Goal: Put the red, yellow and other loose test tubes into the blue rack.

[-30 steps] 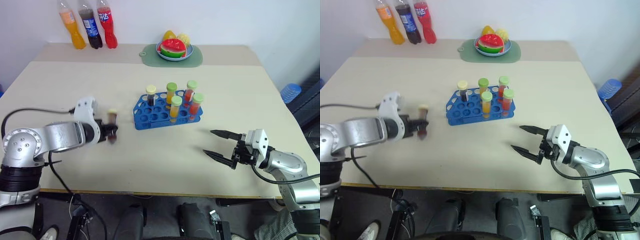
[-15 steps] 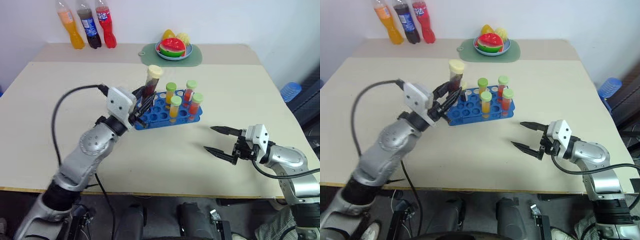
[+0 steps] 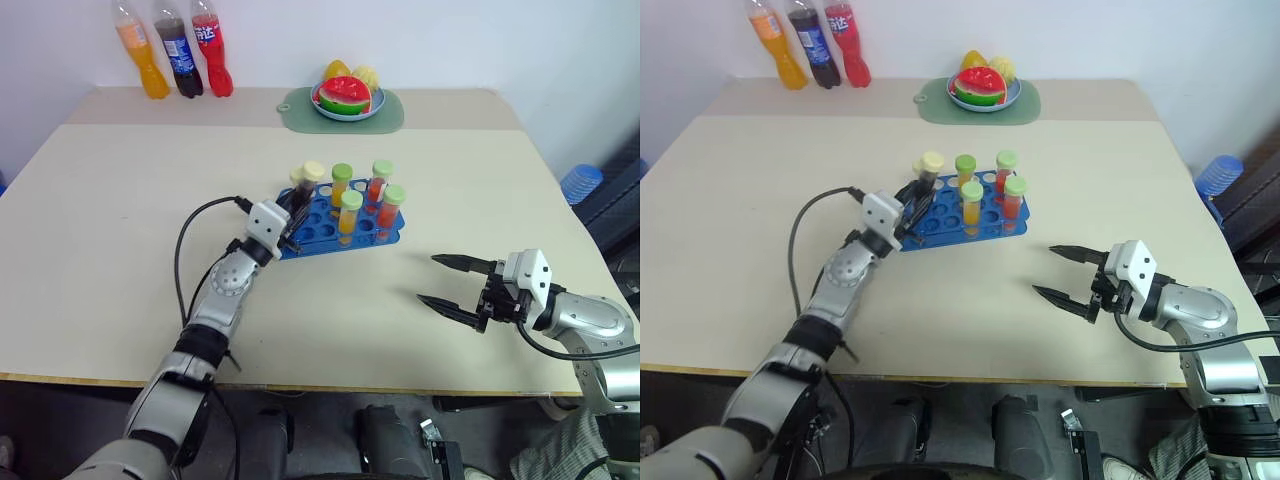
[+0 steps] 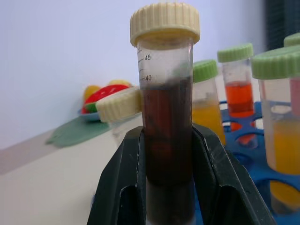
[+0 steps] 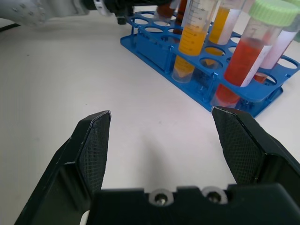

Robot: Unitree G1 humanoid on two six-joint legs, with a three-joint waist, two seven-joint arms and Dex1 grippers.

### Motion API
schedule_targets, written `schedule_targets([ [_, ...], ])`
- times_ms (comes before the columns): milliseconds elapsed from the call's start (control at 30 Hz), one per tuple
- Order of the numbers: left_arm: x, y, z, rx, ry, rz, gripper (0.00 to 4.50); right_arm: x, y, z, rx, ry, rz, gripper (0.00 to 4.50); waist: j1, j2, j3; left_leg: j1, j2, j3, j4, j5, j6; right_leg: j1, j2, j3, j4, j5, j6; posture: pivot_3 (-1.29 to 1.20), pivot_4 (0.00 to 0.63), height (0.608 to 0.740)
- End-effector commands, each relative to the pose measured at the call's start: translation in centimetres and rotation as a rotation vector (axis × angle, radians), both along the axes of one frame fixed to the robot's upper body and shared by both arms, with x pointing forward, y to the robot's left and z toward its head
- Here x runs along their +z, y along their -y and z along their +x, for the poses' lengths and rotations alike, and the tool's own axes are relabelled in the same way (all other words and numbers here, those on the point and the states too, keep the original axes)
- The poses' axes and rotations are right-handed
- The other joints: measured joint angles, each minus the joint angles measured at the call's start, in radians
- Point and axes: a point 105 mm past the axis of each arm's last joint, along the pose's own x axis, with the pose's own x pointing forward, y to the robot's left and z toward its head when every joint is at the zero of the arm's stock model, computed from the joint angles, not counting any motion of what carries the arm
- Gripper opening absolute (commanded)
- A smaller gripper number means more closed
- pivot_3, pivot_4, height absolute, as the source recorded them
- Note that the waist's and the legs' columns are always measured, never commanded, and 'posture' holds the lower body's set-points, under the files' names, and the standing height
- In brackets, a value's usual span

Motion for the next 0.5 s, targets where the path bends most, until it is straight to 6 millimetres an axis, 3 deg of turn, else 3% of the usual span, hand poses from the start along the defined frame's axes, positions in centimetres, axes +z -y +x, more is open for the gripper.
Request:
schedule_targets([
  [33, 0.5, -0.2, 0.6, -0.06, -0.021, -0.009, 0.77, 1.4, 0.1, -0.1, 0.005, 0.051, -0.004, 3.82, 0.001, 0.0, 0.0, 0.0, 0.0, 0.0, 0.0, 0.0, 0.0, 0.0, 0.0, 0.0, 0.0, 0.0, 0.0, 0.0, 0.15, 0.74],
  [200, 2.1, -1.1, 1.5, -0.07, -0.011, -0.04, 0.77, 1.4, 0.2, -0.3, -0.002, 0.051, -0.004, 3.82, 0.0, 0.0, 0.0, 0.0, 0.0, -0.001, 0.0, 0.0, 0.0, 0.0, 0.0, -0.001, 0.0, 0.0, 0.0, 0.0, 0.15, 0.74],
  [400, 6.1, -3.1, 2.7, 0.021, 0.096, -0.146, 0.77, 1.2, 0.0, -0.3, -0.006, 0.05, 0.002, 3.82, -0.003, -0.001, 0.001, -0.001, 0.0, -0.002, 0.0, 0.0, 0.0, -0.001, 0.0, -0.001, 0.001, 0.0, 0.0, 0.0, 0.15, 0.74],
  [500, 6.6, -4.1, 2.7, 0.068, 0.135, -0.207, 0.77, 1.2, 0.0, -0.2, -0.006, 0.048, 0.003, 3.82, -0.003, -0.001, 0.001, -0.001, 0.0, -0.002, 0.0, 0.0, 0.0, -0.001, 0.0, -0.001, 0.001, 0.0, 0.0, 0.0, 0.15, 0.74],
])
